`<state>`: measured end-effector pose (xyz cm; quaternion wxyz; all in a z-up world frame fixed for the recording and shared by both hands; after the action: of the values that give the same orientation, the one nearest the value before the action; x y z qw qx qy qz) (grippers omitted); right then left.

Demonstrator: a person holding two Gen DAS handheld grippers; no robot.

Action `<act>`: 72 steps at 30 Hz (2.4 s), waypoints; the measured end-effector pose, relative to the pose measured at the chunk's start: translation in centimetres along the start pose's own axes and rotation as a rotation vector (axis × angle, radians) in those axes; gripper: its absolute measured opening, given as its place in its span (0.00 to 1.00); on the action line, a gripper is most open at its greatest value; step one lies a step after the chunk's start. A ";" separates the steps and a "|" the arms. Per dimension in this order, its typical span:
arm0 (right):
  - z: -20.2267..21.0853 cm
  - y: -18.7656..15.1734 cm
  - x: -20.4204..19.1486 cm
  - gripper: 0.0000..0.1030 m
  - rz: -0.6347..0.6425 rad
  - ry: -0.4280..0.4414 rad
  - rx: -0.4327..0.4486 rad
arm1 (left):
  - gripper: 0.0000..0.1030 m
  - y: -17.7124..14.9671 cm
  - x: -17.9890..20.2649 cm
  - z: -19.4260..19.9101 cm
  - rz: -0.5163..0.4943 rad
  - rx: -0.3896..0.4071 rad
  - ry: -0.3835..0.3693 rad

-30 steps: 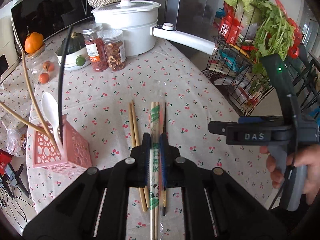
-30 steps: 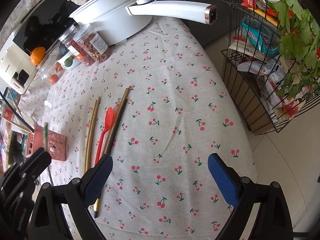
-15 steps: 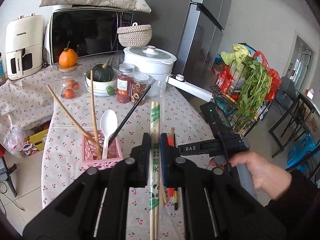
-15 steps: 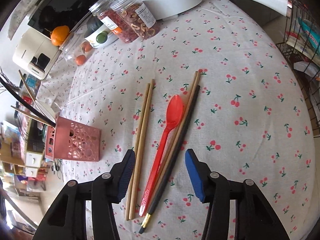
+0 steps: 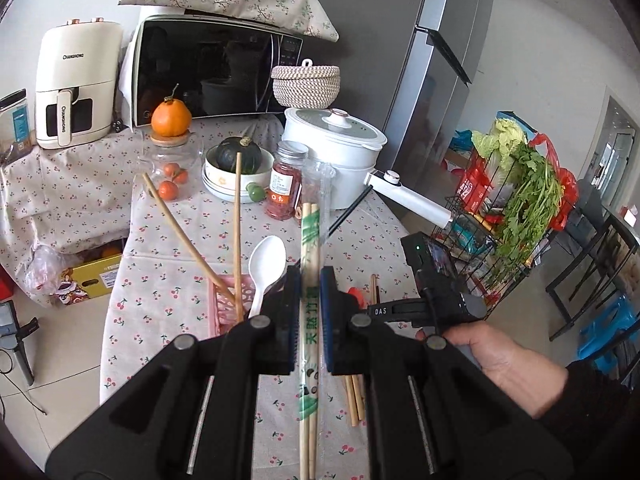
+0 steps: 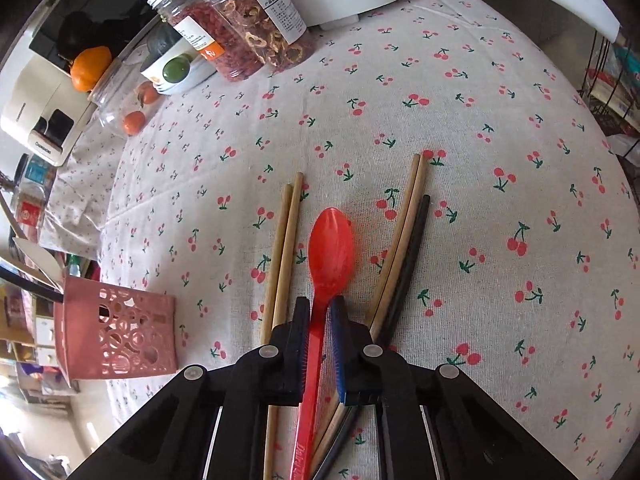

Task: Organize utensils
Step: 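Carry the wrapped chopsticks into the pink holder with the left tool while the right tool grasps the red spoon, then carry the red spoon to the pink holder and release it with the right tool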

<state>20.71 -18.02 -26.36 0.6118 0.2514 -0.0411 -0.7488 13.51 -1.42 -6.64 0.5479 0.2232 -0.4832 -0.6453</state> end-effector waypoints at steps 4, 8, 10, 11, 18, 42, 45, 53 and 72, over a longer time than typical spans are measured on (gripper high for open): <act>0.6 0.1 -0.8 0.07 0.039 -0.004 0.042 | 0.11 2.2 -1.4 0.9 0.024 0.128 0.053; 2.7 0.8 -2.0 0.07 0.057 0.063 0.097 | 0.11 4.4 -2.3 0.9 0.036 0.244 0.095; 4.1 1.2 -2.4 0.07 0.067 0.089 0.129 | 0.11 5.2 -2.7 0.4 0.054 0.282 0.110; 4.9 1.3 -2.5 0.07 0.066 0.103 0.143 | 0.11 5.6 -2.9 0.0 0.059 0.296 0.119; 9.9 2.3 -2.1 0.07 0.061 0.165 0.261 | 0.11 6.9 -4.1 -3.4 0.015 0.356 0.212; 16.4 3.4 -2.0 0.07 0.072 0.221 0.451 | 0.19 1.5 -4.7 -5.2 -0.034 0.179 0.287; 17.6 3.3 -2.2 0.07 0.078 0.229 0.479 | 0.35 0.7 -4.3 -4.5 0.012 0.118 0.271; 21.1 3.3 -3.4 0.07 0.070 0.311 0.576 | 0.67 -2.1 -4.1 -2.0 0.048 -0.099 0.278; 22.8 3.6 -15.5 0.07 0.217 0.382 0.756 | 0.82 -6.9 -11.0 0.4 0.186 -0.328 0.321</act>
<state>16.17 -10.02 -0.09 0.5484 0.5861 -0.2248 -0.5525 13.09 8.37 -15.09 0.7036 0.1853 -0.2974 -0.6182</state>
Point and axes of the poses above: each gripper's, at about its wrist camera, not at the fingertips, and z roughly against the way its jaws point, x to its right, y to its top, the point moved 10 cm from there along -z, roughly the way its jaws point, and after that the axes turned 7 degrees about x, right-handed, at the moved point
